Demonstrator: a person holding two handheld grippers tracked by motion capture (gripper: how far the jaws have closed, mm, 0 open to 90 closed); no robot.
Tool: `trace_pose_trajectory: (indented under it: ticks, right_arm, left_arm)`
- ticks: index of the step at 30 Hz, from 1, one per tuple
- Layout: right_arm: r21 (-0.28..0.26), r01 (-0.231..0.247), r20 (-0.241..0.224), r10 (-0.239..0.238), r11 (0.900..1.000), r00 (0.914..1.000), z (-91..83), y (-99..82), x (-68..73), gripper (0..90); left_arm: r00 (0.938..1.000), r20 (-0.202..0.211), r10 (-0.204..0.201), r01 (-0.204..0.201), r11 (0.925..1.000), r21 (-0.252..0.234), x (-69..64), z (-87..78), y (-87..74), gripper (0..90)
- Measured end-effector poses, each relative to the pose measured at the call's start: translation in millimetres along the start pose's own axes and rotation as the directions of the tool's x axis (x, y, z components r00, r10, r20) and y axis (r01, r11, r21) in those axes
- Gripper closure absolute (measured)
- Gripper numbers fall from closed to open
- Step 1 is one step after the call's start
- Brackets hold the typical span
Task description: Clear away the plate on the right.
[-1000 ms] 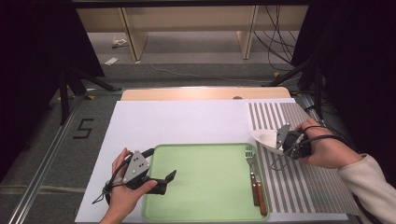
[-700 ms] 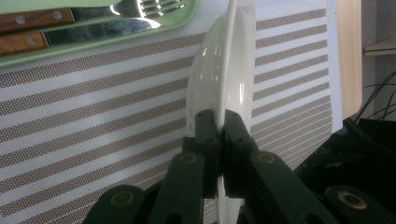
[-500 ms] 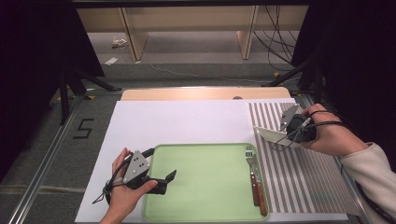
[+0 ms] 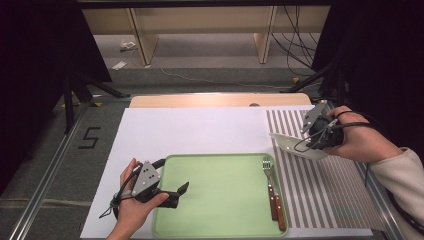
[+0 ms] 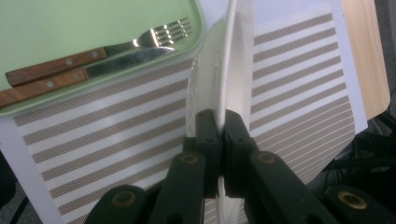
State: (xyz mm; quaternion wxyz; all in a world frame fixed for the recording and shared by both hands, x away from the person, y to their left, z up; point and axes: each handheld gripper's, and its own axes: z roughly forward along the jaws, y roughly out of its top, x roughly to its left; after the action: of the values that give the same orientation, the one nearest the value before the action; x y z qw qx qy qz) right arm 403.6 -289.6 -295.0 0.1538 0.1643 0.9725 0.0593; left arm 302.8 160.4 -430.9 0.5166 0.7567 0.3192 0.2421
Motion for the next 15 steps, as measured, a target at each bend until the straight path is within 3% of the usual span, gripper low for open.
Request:
trace_pose_trajectory:
  ticks: [6, 15]
  right_arm:
    - [-0.018, -0.014, -0.014, 0.014, 0.9997, 0.9998, -10.1, 6.0, 2.3, 87.8]
    - [-0.041, 0.012, -0.037, -0.014, 0.9991, 0.9992, -18.0, 18.4, 12.0, 87.8]
  left_arm:
    - [1.0000, -0.001, 0.000, 0.000, 1.0000, -0.001, 0.1, -0.2, 0.3, 0.0]
    - [1.0000, -0.002, 0.001, -0.001, 1.0000, -0.001, -0.3, -0.2, 0.5, 0.0]
